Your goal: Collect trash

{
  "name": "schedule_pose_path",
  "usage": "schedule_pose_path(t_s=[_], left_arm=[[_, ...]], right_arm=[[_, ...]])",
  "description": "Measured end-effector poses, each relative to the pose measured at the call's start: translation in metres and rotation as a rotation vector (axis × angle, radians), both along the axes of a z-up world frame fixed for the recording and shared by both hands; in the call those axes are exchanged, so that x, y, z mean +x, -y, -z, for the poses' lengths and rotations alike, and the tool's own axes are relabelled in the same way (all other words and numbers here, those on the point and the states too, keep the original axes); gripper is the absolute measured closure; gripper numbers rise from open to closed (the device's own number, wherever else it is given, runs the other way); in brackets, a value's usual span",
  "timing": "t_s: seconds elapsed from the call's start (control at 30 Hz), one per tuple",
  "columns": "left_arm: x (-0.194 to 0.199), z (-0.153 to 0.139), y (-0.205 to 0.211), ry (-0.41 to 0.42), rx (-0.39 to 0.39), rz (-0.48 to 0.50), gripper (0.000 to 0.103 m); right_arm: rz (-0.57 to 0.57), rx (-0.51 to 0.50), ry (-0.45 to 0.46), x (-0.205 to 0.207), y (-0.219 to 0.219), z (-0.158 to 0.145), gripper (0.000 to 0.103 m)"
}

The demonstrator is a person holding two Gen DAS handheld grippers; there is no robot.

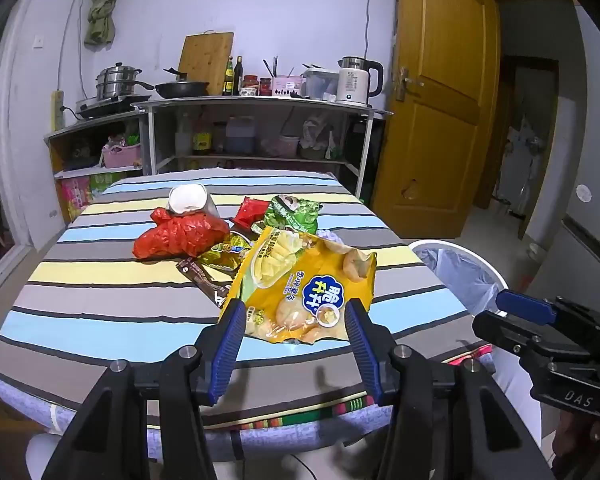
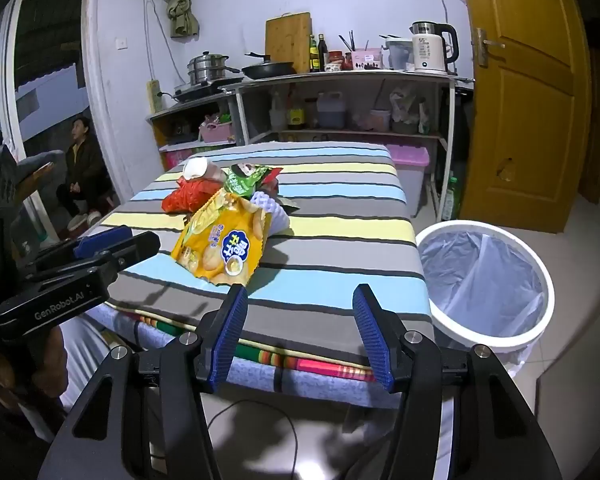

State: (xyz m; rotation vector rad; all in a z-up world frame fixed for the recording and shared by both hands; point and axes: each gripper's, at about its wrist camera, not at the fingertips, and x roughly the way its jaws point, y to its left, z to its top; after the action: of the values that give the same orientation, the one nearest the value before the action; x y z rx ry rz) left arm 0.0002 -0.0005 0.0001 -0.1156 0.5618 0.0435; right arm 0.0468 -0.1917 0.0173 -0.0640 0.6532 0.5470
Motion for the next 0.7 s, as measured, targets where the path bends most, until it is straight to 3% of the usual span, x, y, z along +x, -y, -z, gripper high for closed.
schedule_pose_path(t_s=[0.4,0.7], left_arm=[[0.0030,-0.0003,0.0048,0.007,0.000,0.003,0.052],[-0.0002,-0.0006,0.0000,0.010,-0.045,0.021,0.052]], right_arm=[[-0.002,-0.003,0.000,0.0001,-0.0006,-0.0002,0.047],[-0.004,-0.005,0.003,-0.0020,-0.0019,-0.0002,0.047]])
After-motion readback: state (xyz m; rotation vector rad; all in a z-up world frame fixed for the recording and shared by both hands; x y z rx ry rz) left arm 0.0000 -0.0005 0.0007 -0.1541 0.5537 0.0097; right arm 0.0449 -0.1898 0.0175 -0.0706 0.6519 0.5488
